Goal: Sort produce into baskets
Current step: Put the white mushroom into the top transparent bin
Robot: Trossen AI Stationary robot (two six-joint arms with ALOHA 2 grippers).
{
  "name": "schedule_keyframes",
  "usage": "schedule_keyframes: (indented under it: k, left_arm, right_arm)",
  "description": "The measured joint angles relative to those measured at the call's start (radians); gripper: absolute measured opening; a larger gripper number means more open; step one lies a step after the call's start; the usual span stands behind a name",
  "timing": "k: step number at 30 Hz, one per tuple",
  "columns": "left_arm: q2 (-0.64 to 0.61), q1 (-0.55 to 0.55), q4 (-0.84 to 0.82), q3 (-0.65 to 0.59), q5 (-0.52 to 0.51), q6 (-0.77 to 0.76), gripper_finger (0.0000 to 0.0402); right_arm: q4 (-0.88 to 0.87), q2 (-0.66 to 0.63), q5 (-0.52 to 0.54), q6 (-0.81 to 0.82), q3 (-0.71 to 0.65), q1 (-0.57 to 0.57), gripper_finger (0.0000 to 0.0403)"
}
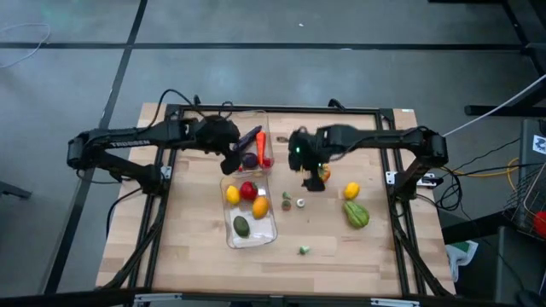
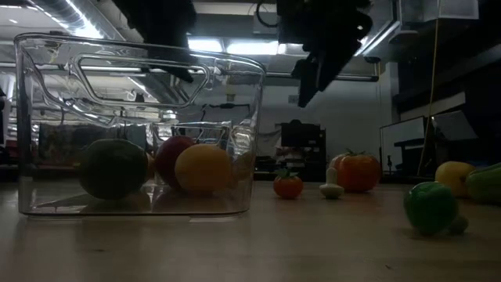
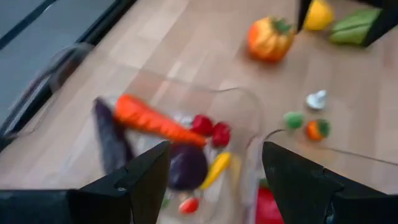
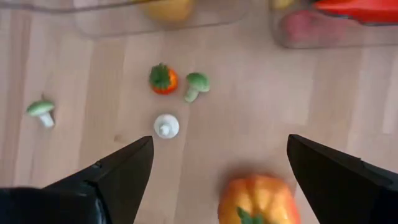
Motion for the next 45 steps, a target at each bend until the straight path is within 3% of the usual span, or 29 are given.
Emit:
schedule_keyframes:
  k: [6, 10, 14, 28, 45]
  left_arm:
    - [0.000, -0.068, 0.230, -0.091, 0.002, 0.014, 0.0250]
    - [0.000, -0.103, 0.313, -0.133, 0.002, -0.007, 0.0250]
    - [0.000, -0.132, 0.315, -0.142, 0.002, -0.011, 0.0250]
    - [0.002, -0.208, 0.318, -0.142, 0.001, -0.013, 0.0250]
    - [0.003, -0.219, 0.316, -0.142, 0.000, -0.014, 0.0250]
  right_arm:
    - [0.136, 0.000, 0.107, 0.002, -0.097, 0.110, 0.0364]
    - [0.216, 0.001, 0.121, 0.002, -0.160, 0.163, 0.0364]
    - [0.248, 0.001, 0.122, 0.003, -0.202, 0.197, 0.0347]
    - [0.355, 0.032, 0.121, 0.013, -0.306, 0.226, 0.0221]
    - [0.478, 0.043, 0.130, 0.013, -0.397, 0.223, 0.0202]
